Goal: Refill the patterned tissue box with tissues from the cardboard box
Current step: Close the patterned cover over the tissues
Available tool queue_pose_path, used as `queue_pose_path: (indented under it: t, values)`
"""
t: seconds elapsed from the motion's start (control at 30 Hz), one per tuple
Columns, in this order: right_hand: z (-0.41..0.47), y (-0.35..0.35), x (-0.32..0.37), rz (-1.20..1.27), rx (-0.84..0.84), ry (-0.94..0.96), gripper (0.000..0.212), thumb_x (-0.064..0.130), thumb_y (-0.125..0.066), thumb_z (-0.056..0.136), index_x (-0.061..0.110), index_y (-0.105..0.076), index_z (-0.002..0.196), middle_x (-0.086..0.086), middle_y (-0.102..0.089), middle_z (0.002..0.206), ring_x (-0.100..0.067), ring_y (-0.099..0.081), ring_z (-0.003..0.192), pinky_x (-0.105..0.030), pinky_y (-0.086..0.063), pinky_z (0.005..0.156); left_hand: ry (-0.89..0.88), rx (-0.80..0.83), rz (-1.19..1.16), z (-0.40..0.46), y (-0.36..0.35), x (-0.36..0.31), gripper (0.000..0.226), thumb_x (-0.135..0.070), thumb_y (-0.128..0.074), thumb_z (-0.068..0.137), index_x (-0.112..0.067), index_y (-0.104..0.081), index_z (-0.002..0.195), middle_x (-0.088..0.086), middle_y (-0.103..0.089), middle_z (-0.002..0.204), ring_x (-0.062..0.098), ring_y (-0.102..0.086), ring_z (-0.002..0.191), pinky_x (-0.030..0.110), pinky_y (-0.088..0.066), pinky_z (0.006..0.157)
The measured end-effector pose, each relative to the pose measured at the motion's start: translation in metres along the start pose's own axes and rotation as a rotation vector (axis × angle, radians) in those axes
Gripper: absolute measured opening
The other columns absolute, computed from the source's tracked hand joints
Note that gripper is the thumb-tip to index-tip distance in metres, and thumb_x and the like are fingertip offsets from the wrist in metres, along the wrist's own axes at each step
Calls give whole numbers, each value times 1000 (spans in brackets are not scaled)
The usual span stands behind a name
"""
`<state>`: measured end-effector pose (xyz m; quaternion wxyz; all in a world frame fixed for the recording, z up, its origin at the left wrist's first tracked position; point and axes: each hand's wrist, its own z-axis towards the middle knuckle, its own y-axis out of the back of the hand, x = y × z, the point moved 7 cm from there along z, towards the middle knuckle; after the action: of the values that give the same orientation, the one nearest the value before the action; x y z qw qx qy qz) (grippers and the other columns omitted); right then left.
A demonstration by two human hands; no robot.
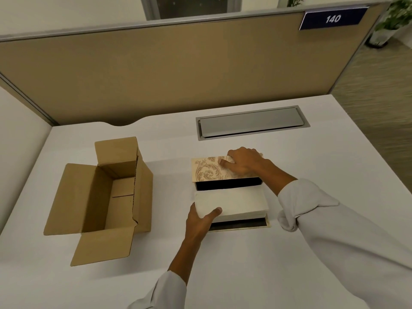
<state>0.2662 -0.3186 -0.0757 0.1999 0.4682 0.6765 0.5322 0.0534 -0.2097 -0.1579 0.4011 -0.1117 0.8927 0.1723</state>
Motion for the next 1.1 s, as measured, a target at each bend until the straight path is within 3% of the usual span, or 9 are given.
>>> queue_pose_path:
  t: [0.17, 0.3, 0.5, 0.67, 0.8, 0.87, 0.93, 1.1]
  values:
    - [0, -1, 3, 26, 15, 31, 61, 66, -42, 92, 13, -60, 117, -10, -71, 105, -22, -61, 82, -36, -48, 74, -2, 41, 28, 4, -3, -1, 83, -42, -78, 77, -22, -31, 143, 8, -44, 146, 30, -45, 131, 49, -43, 108]
    - [-1, -2, 4, 24, 6, 49, 58, 64, -45, 93, 13, -58, 117, -10, -71, 103, -21, -59, 79, -34, -45, 68, -3, 61, 22, 5, -3, 1, 84, -43, -78, 76, -23, -32, 143, 6, -46, 145, 25, -47, 123, 45, -44, 105]
    - [-6, -3, 2, 66, 3, 81, 56, 66, -44, 91, 16, -59, 113, -7, -70, 100, -21, -62, 78, -39, -55, 73, -4, 41, 46, 7, 1, 3, 65, -42, -59, 93, -20, -31, 147, 8, -43, 150, 31, -44, 135, 48, -41, 112]
    - [-16, -6, 6, 150, 36, 158, 55, 63, -44, 94, 15, -64, 114, -7, -71, 108, -23, -65, 94, -43, -56, 84, -45, -12, 38, 6, -1, 2, 57, -35, -58, 95, -19, -35, 145, 10, -49, 146, 33, -48, 131, 49, -45, 109]
    - [-19, -16, 14, 252, 173, 167, 60, 60, -38, 98, 11, -72, 93, -8, -70, 84, -18, -62, 72, -34, -50, 71, -43, -43, 27, 10, -3, 4, 66, -37, -63, 92, -18, -31, 147, 10, -49, 145, 32, -49, 131, 49, -45, 109]
    - [-20, -24, 15, 310, 256, 151, 52, 49, -37, 101, 14, -69, 79, -3, -63, 74, -15, -54, 65, -31, -42, 66, -37, -84, -7, 9, -2, 9, 75, -35, -68, 88, -15, -27, 148, 11, -50, 144, 32, -52, 128, 50, -47, 107]
    - [-19, -31, 14, 332, 311, 144, 42, 34, -41, 100, 8, -68, 80, -3, -61, 74, -15, -51, 66, -31, -38, 66, -70, -159, -21, 6, 1, 13, 82, -31, -73, 85, -13, -24, 148, 13, -52, 144, 32, -54, 127, 47, -48, 104]
    - [-20, -40, 15, 282, 387, 89, 38, 30, -40, 96, 19, -47, 60, 0, -49, 63, -13, -40, 58, -32, -32, 62, -168, -332, 6, -7, 15, 18, 91, -33, -83, 74, -18, -26, 144, 13, -45, 147, 33, -48, 132, 51, -46, 105]
